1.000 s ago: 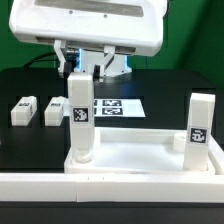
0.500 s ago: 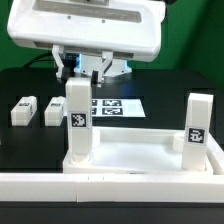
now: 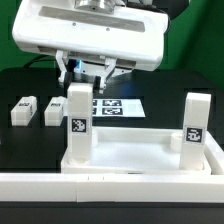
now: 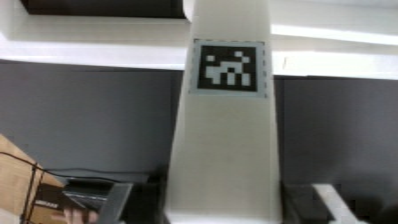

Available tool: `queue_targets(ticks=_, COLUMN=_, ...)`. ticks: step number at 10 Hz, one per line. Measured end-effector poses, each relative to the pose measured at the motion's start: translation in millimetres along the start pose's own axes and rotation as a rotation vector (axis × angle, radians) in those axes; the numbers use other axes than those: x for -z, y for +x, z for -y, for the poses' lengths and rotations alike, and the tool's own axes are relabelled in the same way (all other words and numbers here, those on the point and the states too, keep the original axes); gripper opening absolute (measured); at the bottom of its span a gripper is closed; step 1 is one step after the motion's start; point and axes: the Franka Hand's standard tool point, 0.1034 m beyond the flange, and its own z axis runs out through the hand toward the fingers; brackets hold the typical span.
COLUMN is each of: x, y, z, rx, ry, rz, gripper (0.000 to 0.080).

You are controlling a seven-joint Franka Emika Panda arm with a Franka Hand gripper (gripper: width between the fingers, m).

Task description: Assemble desk

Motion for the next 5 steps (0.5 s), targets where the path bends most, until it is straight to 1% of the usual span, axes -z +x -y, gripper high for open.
queue_targets(ticks=1, x=-0.3, y=-0.6, z=0.1, rx=0.0, ry=0.001, rz=0.003, gripper=0.0376)
queue_targets(ticks=2, x=-0.4, y=-0.7, z=0.1, rx=0.0, ry=0.001, rz=0.003, gripper=0.0376)
queue_targets(ticks=3, x=-0.4, y=-0.8, z=0.1, rx=0.0, ry=0.001, rz=0.004, gripper=0.0577)
queue_targets(ticks=4, x=-0.5, y=-0.8, z=0.1, rx=0.0, ry=0.001, rz=0.004, gripper=0.0629)
queue_targets(ticks=5, x=-0.5, y=-0.9, z=0.1, rx=0.0, ry=0.001, rz=0.004, gripper=0.0629)
